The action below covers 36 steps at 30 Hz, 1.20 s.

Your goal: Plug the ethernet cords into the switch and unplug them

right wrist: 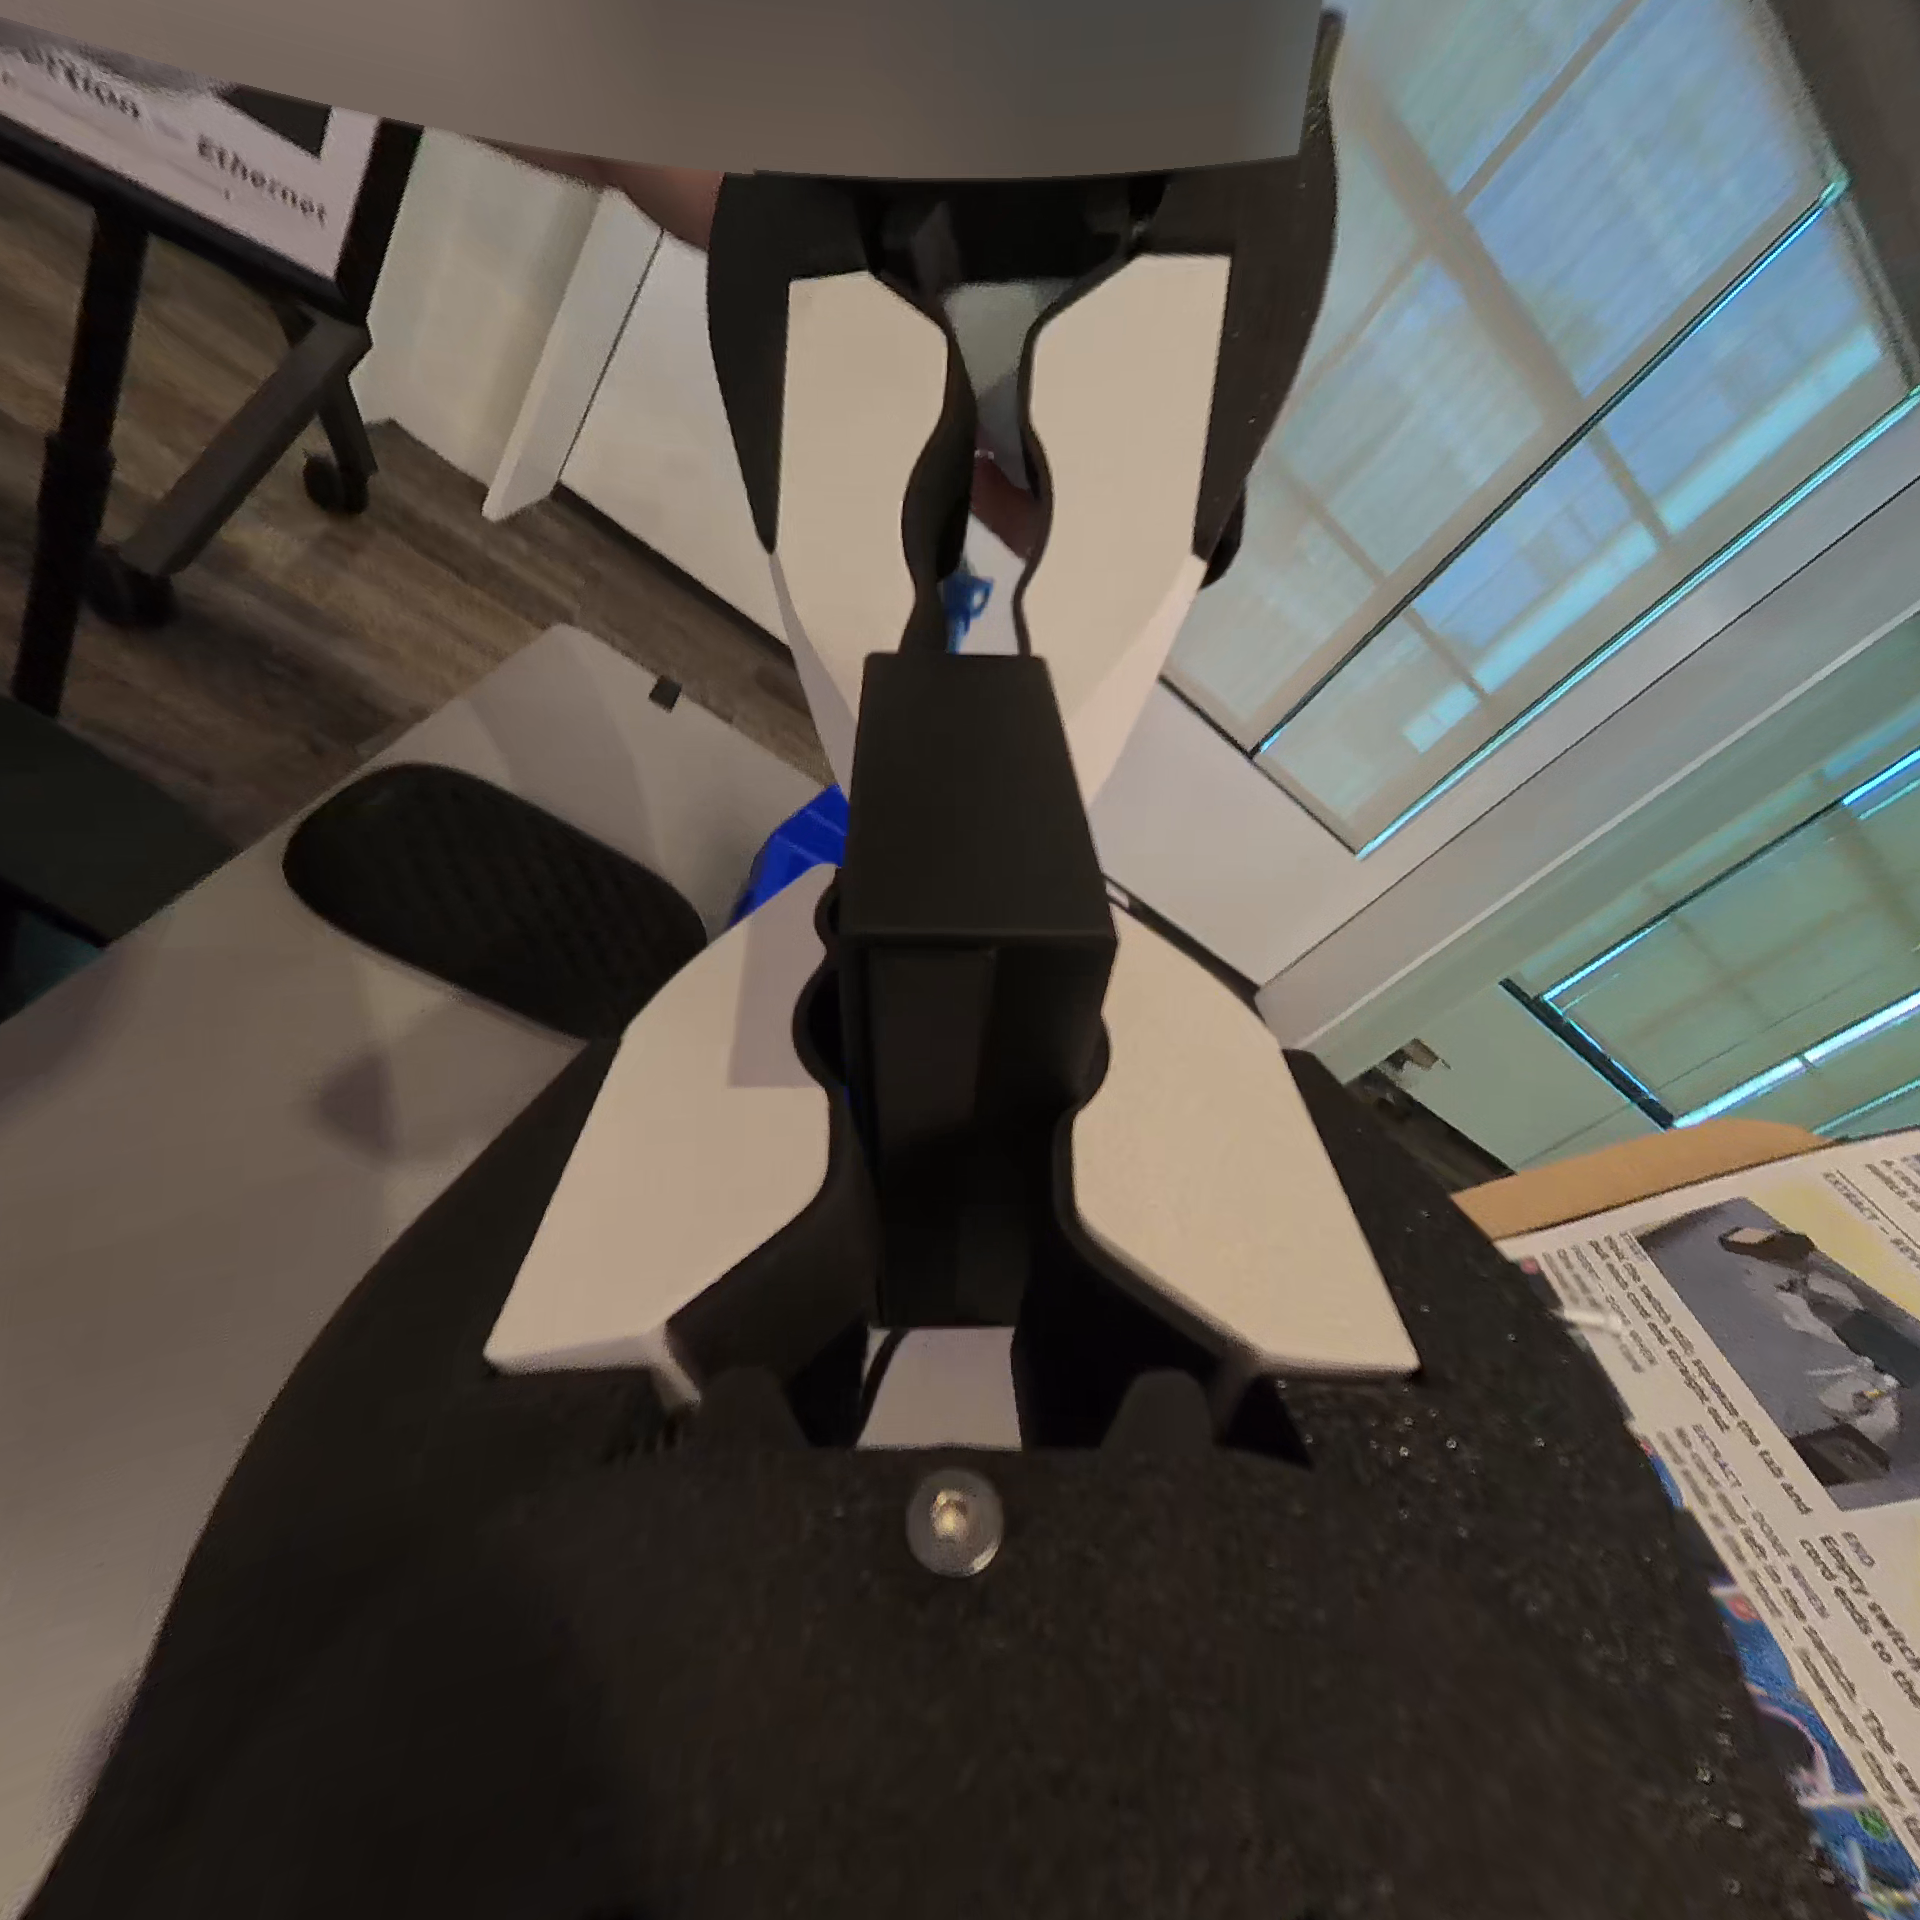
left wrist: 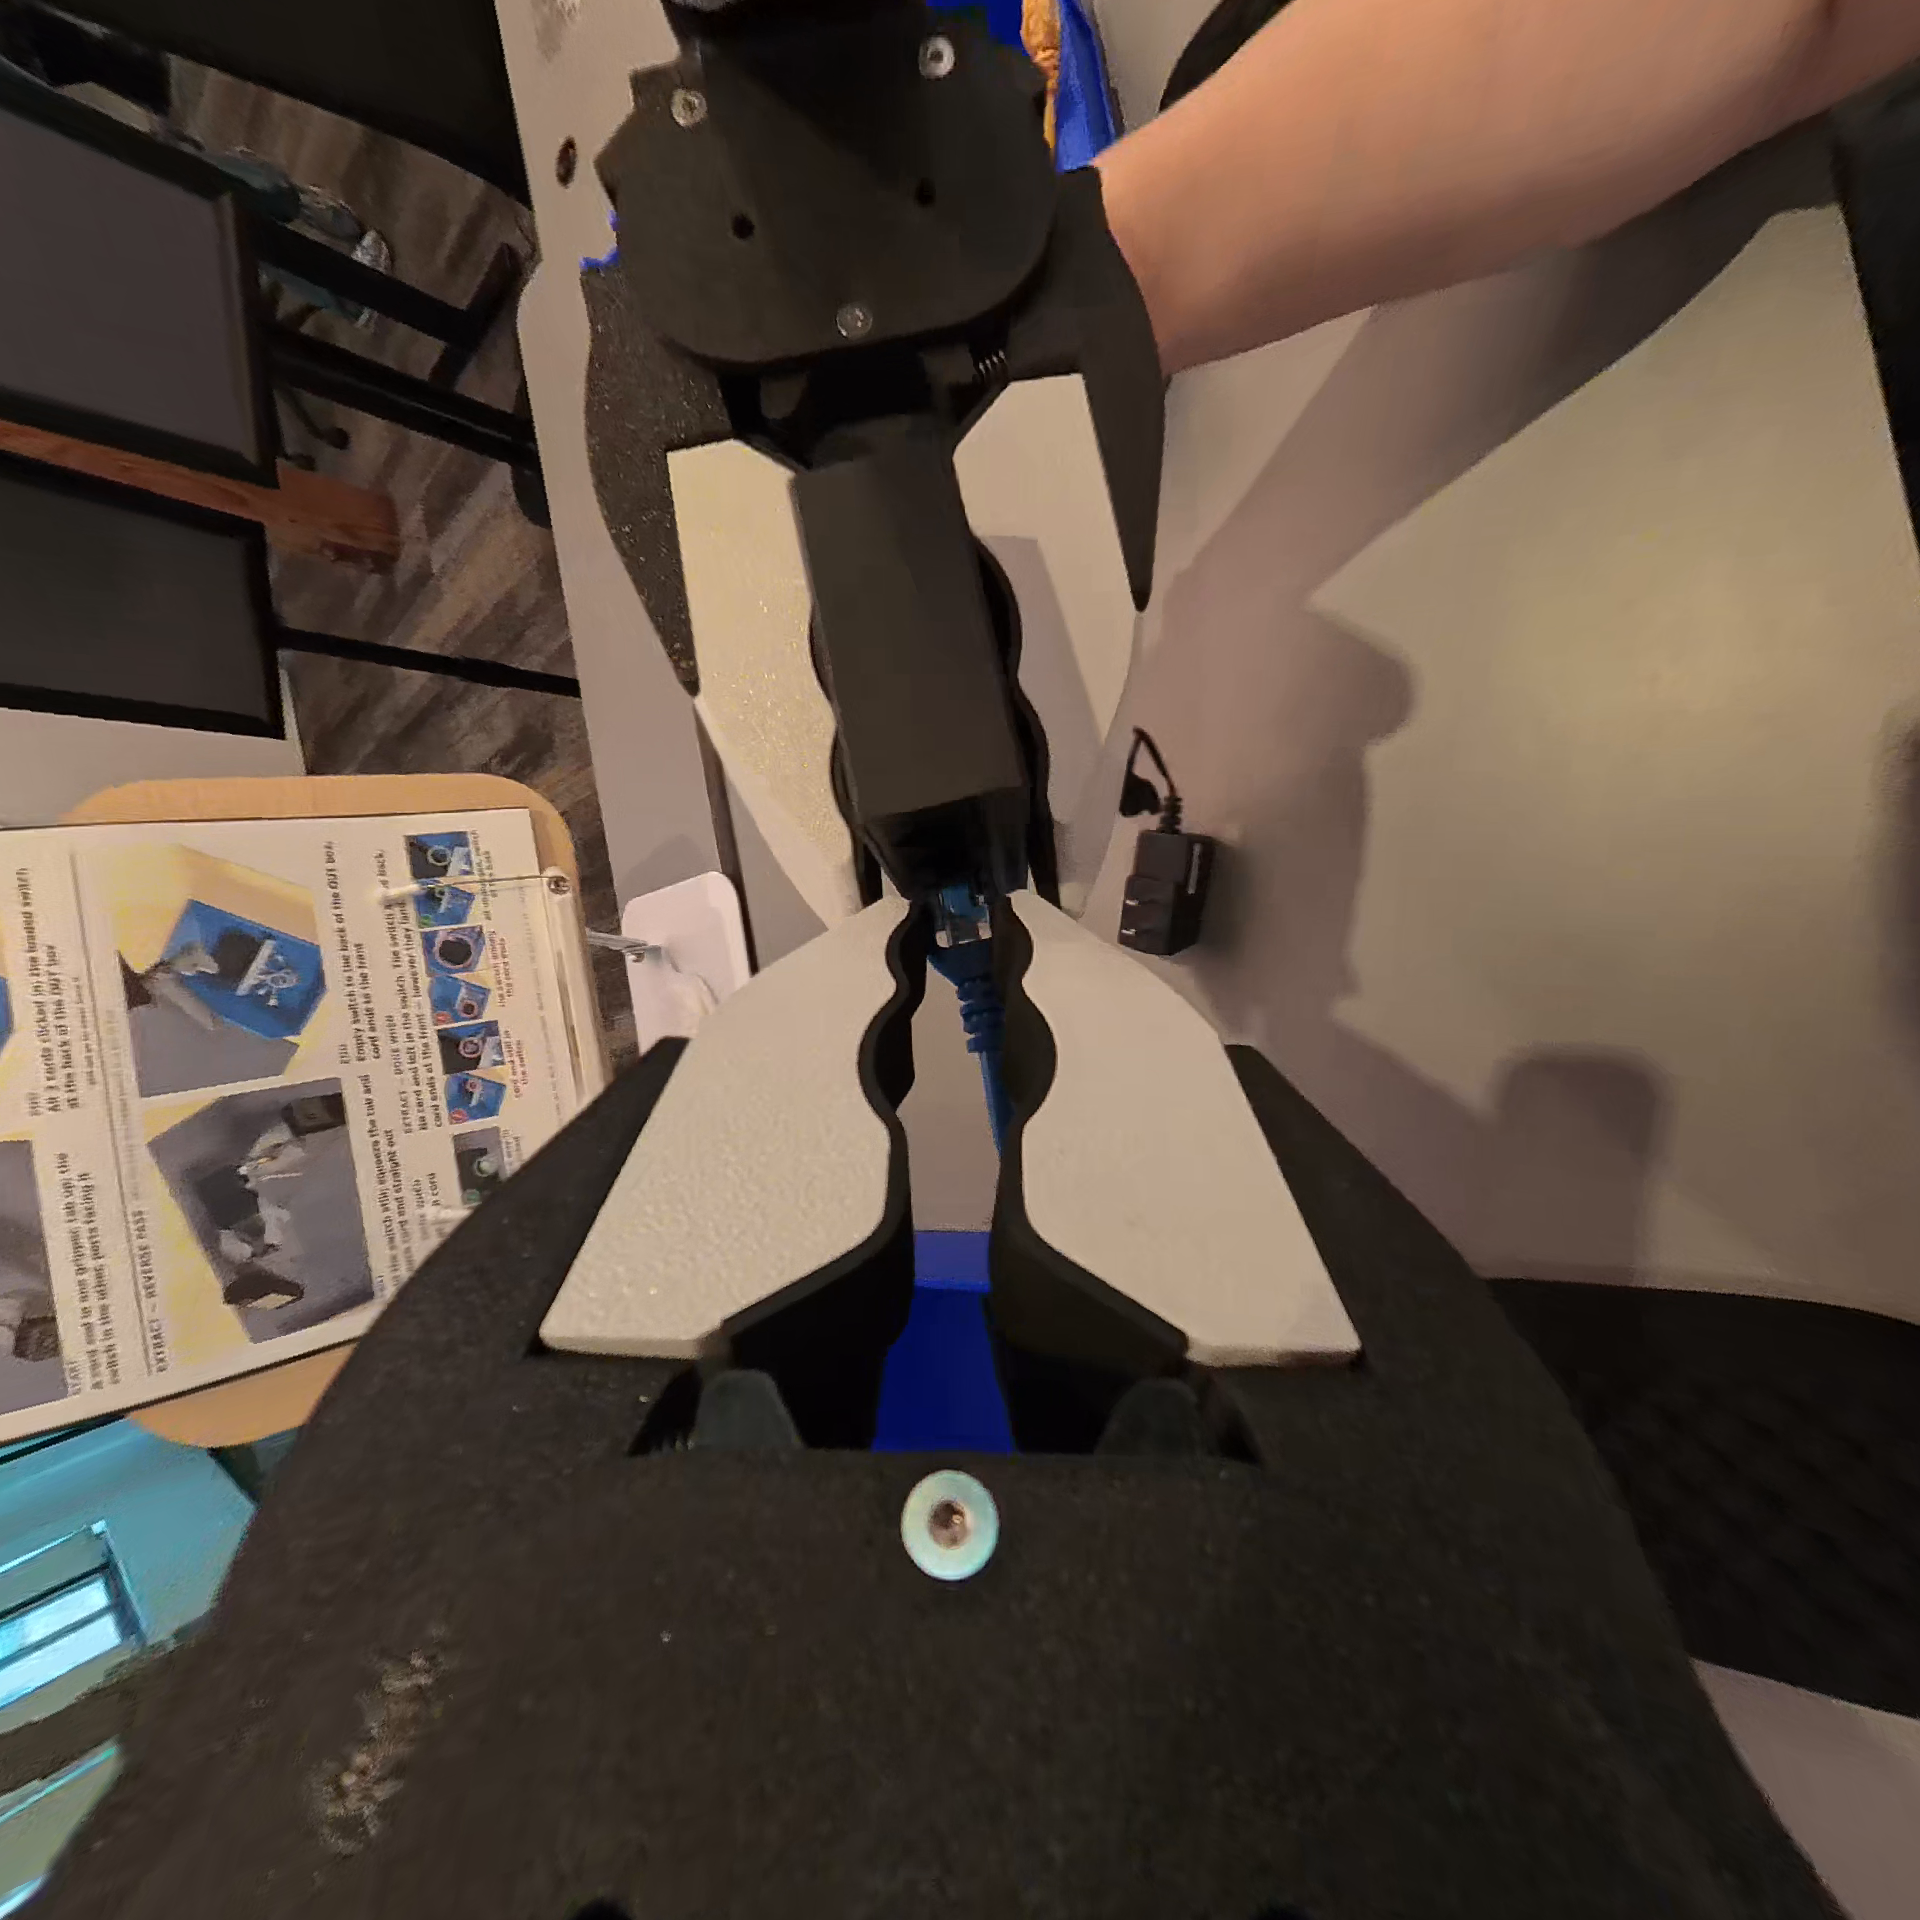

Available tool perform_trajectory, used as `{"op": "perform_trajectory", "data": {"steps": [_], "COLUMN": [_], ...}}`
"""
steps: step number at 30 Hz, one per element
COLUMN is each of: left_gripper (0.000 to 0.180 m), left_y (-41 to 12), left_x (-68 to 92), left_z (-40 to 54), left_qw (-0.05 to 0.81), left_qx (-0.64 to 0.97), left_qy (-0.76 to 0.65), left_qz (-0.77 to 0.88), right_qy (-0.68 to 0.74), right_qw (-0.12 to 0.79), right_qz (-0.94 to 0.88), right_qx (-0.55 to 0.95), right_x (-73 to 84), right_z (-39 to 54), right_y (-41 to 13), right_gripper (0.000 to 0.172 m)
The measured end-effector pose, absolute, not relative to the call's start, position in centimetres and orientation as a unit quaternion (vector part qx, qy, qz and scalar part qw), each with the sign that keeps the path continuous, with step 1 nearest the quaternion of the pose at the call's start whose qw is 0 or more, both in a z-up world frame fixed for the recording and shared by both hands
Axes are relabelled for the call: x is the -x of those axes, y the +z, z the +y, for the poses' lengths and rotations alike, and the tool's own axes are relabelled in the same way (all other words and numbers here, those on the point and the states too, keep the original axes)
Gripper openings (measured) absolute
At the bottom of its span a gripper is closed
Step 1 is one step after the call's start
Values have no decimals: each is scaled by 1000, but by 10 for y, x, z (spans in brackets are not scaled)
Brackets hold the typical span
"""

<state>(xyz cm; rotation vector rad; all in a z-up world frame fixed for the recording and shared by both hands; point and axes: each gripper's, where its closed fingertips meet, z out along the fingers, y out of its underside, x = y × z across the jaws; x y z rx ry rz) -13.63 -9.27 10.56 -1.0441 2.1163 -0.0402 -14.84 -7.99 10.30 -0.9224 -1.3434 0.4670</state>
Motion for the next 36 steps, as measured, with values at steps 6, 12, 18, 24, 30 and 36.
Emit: {"op": "perform_trajectory", "data": {"steps": [6, 12, 18, 24, 30, 36], "left_gripper": [12, 12, 12, 13, 13, 20], "left_y": [96, 89, 95, 99, 97, 95], "left_x": [142, 149, 142, 133, 133, 137], "left_z": [-92, -89, -80, -79, -79, -82], "left_qw": [380, 379, 374, 402, 328, 303], "left_qx": [410, 405, 420, 377, 457, 462], "left_qy": [-23, -7, -12, 41, -50, -57], "left_qz": [829, 832, 827, 834, 825, 832], "right_qy": [191, 192, 151, 157, 165, 174], "right_qw": [630, 619, 654, 664, 659, 655], "right_qz": [-622, -630, -617, -603, -607, -610], "right_qx": [424, 428, 410, 412, 413, 412], "right_x": [150, 156, 155, 145, 145, 148], "right_z": [-77, -75, -69, -69, -67, -68], "right_y": [87, 79, 90, 97, 92, 91], "right_gripper": [32, 32, 33, 32, 32, 32]}}
